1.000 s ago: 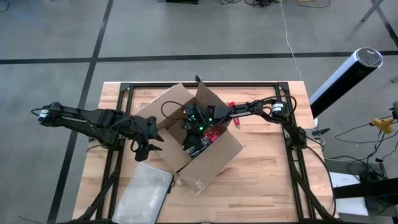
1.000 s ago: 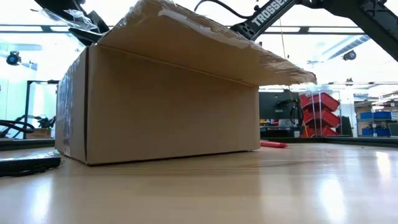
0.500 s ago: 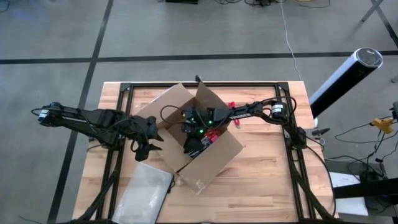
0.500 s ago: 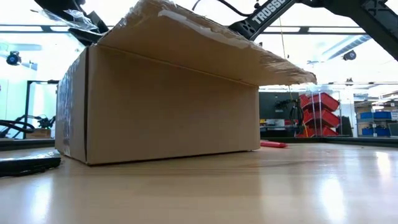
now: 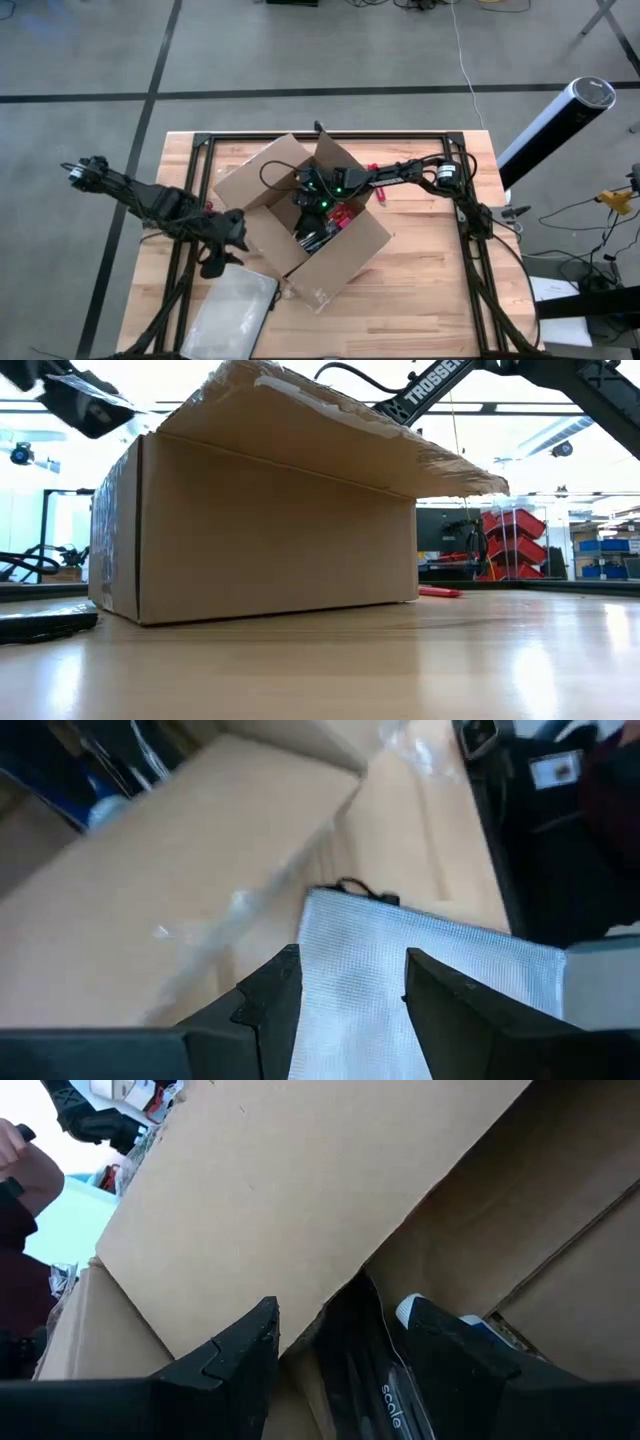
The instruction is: Unpack boxes
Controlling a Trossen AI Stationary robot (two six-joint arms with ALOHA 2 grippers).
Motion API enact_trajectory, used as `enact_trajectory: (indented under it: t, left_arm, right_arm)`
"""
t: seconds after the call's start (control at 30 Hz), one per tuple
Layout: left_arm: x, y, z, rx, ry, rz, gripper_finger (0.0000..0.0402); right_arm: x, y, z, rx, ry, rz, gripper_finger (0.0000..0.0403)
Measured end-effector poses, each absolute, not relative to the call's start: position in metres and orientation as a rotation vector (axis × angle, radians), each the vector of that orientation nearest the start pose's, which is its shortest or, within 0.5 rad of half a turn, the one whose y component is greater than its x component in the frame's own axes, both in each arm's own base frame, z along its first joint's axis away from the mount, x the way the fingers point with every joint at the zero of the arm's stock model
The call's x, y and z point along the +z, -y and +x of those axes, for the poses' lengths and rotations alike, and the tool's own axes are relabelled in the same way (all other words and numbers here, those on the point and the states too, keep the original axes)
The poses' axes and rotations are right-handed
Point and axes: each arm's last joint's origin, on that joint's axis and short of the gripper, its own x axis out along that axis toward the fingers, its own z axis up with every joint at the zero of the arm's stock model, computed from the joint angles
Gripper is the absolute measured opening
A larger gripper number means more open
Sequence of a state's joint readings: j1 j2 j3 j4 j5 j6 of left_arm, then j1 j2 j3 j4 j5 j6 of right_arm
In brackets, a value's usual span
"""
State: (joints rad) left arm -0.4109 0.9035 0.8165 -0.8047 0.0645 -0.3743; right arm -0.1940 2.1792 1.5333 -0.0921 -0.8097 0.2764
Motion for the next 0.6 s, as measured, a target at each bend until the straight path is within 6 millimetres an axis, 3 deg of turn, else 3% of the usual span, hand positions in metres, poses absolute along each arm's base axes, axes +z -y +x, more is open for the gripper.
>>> enact_trajectory:
  t: [0.33, 0.6]
  left_arm:
    - [0.226, 0.071, 0.155, -0.161, -0.906, -0.153, 0.0157]
    - [0.223, 0.069, 0.16, -0.124, -0.817, -0.053, 0.0157]
  right_arm:
    - [0.162, 0.069, 0.463, 0.49, -0.748, 0.642, 0.0192]
    - [0.162, 0.068, 0.463, 0.489, -0.75, 0.649, 0.0192]
